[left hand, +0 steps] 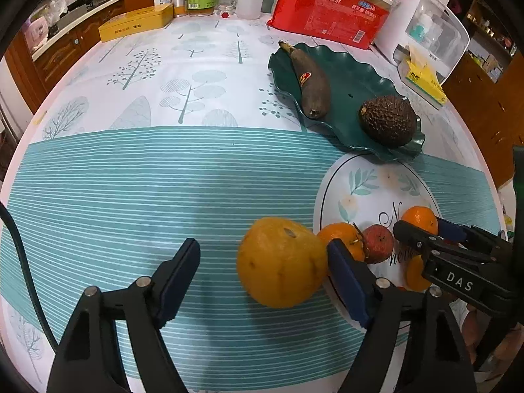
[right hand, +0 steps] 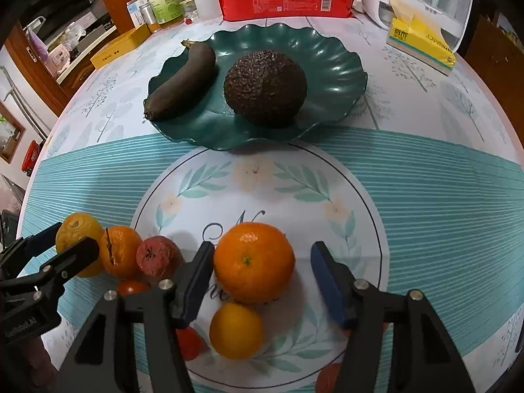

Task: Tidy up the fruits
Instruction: 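Move both tools back toward the fruit plate, then grasp the yellow orange with the left tool while the right tool grasps a tangerine, then place orange and tangerine on the green plate and open both tools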

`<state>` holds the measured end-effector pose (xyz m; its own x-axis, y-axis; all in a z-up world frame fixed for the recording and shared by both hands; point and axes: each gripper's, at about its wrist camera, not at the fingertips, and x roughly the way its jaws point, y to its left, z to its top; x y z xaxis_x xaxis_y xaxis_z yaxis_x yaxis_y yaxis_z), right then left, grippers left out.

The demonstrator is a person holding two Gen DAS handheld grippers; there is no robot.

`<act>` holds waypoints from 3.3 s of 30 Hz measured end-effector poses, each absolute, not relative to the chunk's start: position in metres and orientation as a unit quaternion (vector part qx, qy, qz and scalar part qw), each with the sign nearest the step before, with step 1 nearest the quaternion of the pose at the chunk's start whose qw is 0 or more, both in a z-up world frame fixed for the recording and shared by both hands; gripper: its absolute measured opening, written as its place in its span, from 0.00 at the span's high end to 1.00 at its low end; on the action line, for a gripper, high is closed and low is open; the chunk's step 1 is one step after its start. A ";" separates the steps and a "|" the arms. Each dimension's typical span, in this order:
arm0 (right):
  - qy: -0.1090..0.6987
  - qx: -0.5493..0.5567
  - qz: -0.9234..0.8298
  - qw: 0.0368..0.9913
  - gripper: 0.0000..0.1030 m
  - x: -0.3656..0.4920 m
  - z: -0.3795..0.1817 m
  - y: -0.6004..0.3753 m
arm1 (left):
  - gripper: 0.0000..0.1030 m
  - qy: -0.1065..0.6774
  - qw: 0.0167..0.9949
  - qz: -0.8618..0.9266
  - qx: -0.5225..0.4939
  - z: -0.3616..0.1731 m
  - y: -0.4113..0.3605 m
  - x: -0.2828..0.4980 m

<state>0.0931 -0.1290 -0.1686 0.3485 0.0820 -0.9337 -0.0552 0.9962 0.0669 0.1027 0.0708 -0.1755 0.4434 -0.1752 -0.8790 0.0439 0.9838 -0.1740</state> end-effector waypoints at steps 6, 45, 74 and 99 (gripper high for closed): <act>0.566 -0.001 0.043 0.823 0.44 0.094 -0.169 -0.127 | 0.27 0.528 0.844 -0.061 -0.067 -0.177 0.074 0.099; 0.508 -0.028 0.078 0.858 0.58 0.069 -0.106 -0.120 | 0.55 0.496 0.863 -0.081 -0.061 -0.120 0.056 0.071; 0.411 -0.026 0.076 0.908 0.58 0.216 0.058 -0.173 | 0.55 0.411 0.903 -0.129 -0.017 0.032 -0.020 0.248; 0.539 -0.029 0.111 0.834 0.57 0.283 -0.143 -0.171 | 0.55 0.538 0.837 -0.101 -0.006 -0.159 -0.048 0.354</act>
